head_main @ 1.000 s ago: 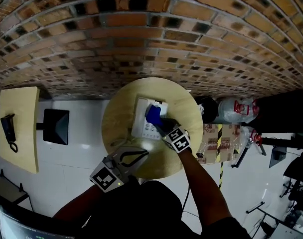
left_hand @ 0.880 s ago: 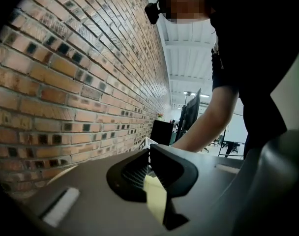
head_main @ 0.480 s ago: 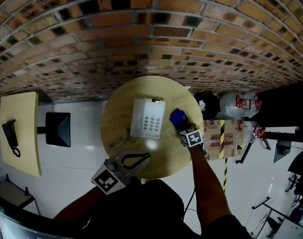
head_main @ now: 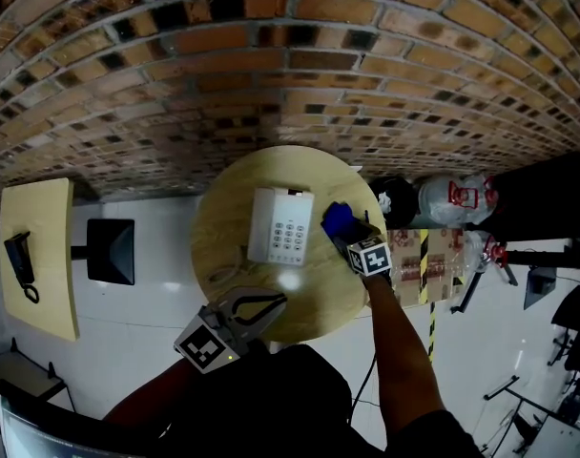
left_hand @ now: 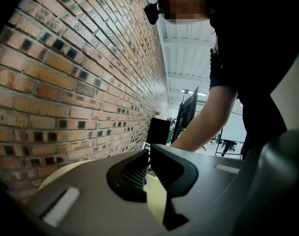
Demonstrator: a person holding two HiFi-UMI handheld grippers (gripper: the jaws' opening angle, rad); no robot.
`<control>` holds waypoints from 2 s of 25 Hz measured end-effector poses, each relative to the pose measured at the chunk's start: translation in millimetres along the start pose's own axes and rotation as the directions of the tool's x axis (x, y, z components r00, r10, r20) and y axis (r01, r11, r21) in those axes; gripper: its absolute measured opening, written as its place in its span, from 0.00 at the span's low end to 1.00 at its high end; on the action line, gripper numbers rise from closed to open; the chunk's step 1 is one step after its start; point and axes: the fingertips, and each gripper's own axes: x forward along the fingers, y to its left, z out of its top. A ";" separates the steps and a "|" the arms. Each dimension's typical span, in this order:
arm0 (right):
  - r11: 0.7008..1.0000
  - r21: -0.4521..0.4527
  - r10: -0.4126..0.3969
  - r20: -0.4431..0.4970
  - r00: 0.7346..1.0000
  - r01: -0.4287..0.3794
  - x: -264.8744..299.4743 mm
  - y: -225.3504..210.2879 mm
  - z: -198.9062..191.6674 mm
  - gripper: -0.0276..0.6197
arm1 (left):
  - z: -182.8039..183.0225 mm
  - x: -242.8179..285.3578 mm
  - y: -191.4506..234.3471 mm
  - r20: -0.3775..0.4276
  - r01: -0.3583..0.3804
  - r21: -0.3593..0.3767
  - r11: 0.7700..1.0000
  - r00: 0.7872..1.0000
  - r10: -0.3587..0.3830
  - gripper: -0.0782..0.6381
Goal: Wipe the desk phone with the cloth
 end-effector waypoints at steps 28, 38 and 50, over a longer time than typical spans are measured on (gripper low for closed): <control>0.876 -0.429 0.474 0.676 0.564 -0.222 -381.1 282.5 70.9 0.05 | 86.7 -41.3 -119.6 0.112 -0.189 -0.052 0.981 0.975 0.194 0.11; 0.850 -0.475 0.517 0.666 0.537 -0.229 -423.6 323.7 17.3 0.05 | 88.6 -54.6 -196.1 0.098 -0.248 -0.011 0.969 0.964 0.248 0.11; 0.856 -0.460 0.507 0.659 0.555 -0.237 -439.6 364.1 9.6 0.04 | 95.6 -70.5 -219.5 0.112 -0.211 0.010 0.978 0.972 0.208 0.11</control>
